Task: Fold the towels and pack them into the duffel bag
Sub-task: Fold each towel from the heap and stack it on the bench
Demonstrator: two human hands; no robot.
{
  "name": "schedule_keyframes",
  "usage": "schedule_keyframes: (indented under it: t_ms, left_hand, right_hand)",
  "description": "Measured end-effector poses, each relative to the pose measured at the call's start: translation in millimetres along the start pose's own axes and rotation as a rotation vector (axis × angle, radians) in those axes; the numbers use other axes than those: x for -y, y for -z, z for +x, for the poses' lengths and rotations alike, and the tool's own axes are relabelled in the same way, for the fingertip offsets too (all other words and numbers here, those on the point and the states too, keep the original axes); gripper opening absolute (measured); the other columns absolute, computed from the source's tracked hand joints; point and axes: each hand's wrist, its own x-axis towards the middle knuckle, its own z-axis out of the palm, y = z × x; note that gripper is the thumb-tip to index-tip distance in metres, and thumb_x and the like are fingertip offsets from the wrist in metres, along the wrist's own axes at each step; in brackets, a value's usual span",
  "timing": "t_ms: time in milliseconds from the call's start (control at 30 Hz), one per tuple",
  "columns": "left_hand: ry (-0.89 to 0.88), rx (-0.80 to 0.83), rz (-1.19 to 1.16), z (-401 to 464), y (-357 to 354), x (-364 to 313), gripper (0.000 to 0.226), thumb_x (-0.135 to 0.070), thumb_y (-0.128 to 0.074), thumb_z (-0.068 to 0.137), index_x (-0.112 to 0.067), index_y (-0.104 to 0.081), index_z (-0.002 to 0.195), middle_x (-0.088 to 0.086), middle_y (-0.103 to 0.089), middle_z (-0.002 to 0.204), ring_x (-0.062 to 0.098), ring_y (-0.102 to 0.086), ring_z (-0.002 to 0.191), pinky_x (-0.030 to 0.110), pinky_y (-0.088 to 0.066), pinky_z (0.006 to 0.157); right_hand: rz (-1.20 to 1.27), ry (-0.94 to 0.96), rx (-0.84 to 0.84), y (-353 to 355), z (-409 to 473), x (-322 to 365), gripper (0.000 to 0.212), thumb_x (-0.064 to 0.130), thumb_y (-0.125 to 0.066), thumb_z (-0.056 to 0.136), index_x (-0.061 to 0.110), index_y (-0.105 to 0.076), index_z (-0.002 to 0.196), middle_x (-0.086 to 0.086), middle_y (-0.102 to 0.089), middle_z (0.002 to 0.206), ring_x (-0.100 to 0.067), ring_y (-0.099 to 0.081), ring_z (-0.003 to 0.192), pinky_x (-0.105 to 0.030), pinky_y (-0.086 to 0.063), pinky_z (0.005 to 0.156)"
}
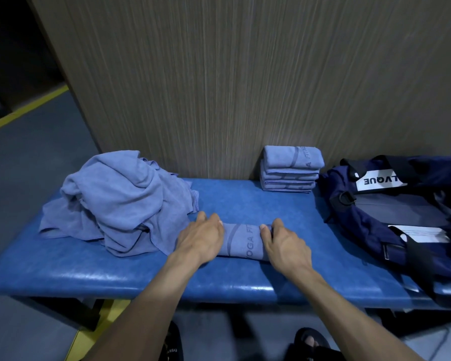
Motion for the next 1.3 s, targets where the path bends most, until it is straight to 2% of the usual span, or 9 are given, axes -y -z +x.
schedule_keyframes:
  t_ms: [133,367,467,567,733,867,1000,1167,1300]
  left_hand:
    - [0.032,-0.036,-0.013,-2,-2,-7,0.039,-0.037,-0.019,0.108,-0.013,-0.047,0.12,0.015,-0.047,0.128,0.036,-0.056,0.113,0.045,-0.043,0.09]
    - [0.024,-0.049,-0.092,6,-2,-5,0.033,-0.04,-0.024,0.107,-0.015,-0.045,0.102,0.017,-0.06,0.12,0.037,-0.057,0.113,0.043,-0.042,0.09]
    - [0.004,-0.16,-0.322,8,1,-8,0.035,-0.045,-0.04,0.104,-0.014,-0.049,0.091,0.001,-0.063,0.093,0.023,-0.059,0.091,0.037,-0.043,0.078]
    - [0.049,-0.206,-0.735,10,-1,-13,0.03,-0.044,-0.061,0.095,-0.014,-0.061,0.089,-0.012,-0.06,0.074,0.011,-0.055,0.073,0.026,-0.04,0.067]
    - [-0.053,-0.233,-0.985,13,1,-10,0.01,-0.026,-0.076,0.087,-0.018,-0.072,0.086,-0.011,-0.071,0.084,0.006,-0.062,0.082,0.023,-0.048,0.08]
    - [-0.261,-0.12,-0.963,3,25,-12,0.019,-0.026,-0.08,0.081,-0.021,-0.073,0.098,-0.008,-0.073,0.099,0.002,-0.063,0.091,0.019,-0.047,0.089]
    - [-0.37,0.07,-0.941,-7,44,-15,0.038,-0.035,-0.081,0.078,-0.031,-0.068,0.113,-0.003,-0.069,0.099,0.009,-0.066,0.099,0.03,-0.047,0.098]
    - [-0.426,0.056,-0.918,-7,52,-16,0.045,-0.035,-0.082,0.073,-0.029,-0.065,0.115,0.004,-0.069,0.099,0.013,-0.065,0.09,0.033,-0.052,0.088]
    - [-0.415,-0.04,-0.949,-5,51,-18,0.047,-0.031,-0.085,0.07,-0.024,-0.066,0.111,0.011,-0.073,0.097,0.014,-0.064,0.079,0.019,-0.049,0.074]
  right_hand:
    - [0.008,-0.003,0.075,6,7,-1,0.036,0.053,-0.029,0.104,0.029,-0.048,0.124,-0.007,-0.065,0.123,-0.035,-0.058,0.11,-0.039,-0.041,0.084]
    - [0.021,0.039,0.105,8,13,-9,0.03,0.05,-0.032,0.104,0.032,-0.054,0.112,-0.005,-0.068,0.114,-0.032,-0.059,0.103,-0.039,-0.044,0.081]
    - [0.029,0.041,0.097,8,15,-11,0.029,0.048,-0.033,0.103,0.032,-0.055,0.111,-0.005,-0.067,0.115,-0.033,-0.058,0.105,-0.038,-0.041,0.078]
    - [0.045,0.054,0.095,7,14,-13,0.025,0.047,-0.038,0.102,0.03,-0.057,0.103,-0.004,-0.068,0.11,-0.032,-0.059,0.102,-0.037,-0.043,0.075]
    - [0.09,0.268,0.152,16,11,-17,0.03,0.028,-0.058,0.095,0.031,-0.047,0.067,-0.001,-0.056,0.092,-0.02,-0.053,0.086,-0.03,-0.039,0.076]
    - [0.474,0.358,0.27,31,4,-11,0.014,0.012,-0.065,0.09,0.025,-0.064,0.095,0.005,-0.067,0.107,-0.011,-0.06,0.104,-0.024,-0.046,0.092]
    - [0.772,0.419,0.464,37,-15,12,0.033,0.032,-0.059,0.102,0.023,-0.057,0.133,0.01,-0.065,0.129,0.0,-0.059,0.12,-0.021,-0.047,0.101]
    - [0.821,0.415,0.596,34,-25,22,0.03,0.029,-0.059,0.101,0.013,-0.063,0.126,0.004,-0.073,0.113,-0.007,-0.068,0.103,-0.024,-0.053,0.087]
    - [0.898,0.37,0.626,33,-26,21,0.03,0.023,-0.057,0.102,0.007,-0.061,0.127,0.0,-0.072,0.11,-0.01,-0.067,0.098,-0.024,-0.055,0.084]
